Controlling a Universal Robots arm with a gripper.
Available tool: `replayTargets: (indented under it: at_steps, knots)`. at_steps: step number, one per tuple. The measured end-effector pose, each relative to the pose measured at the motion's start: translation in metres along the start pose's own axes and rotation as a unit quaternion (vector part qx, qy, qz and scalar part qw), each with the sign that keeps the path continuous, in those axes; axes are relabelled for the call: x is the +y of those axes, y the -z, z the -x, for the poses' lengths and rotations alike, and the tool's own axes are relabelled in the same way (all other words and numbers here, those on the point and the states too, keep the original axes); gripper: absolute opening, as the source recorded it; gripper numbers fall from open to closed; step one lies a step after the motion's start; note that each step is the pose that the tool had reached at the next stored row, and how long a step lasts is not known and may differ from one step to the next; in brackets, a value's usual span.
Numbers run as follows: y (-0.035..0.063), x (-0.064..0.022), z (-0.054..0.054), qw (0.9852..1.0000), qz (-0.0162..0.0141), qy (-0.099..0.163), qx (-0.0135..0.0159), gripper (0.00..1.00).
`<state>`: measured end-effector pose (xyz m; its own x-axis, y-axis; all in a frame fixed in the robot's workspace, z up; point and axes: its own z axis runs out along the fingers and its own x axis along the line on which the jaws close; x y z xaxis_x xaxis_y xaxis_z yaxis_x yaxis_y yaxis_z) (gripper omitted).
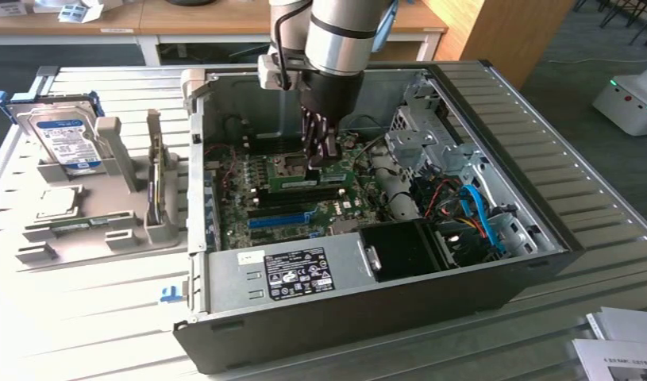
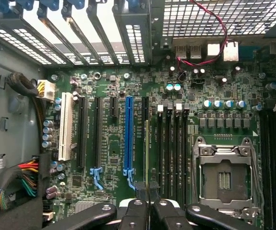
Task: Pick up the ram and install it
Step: 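Insert the ram into the slot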
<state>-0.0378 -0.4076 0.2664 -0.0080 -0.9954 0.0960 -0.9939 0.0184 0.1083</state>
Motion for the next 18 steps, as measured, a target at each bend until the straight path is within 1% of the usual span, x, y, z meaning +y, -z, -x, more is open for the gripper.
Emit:
replayTargets:
  at_steps: [6,11,18]
  knots:
    - [-0.0001,0.0007,0.002,1.0000,-0.0003,0.000,0.0001,0.12]
    - [-0.0002,0.0016,0.004,1.0000,-0.0022,-0.001,-0.0001,0.12]
    - [-0.0001,0.0020,0.010,1.0000,-0.0057,-0.002,-0.0002,0.12]
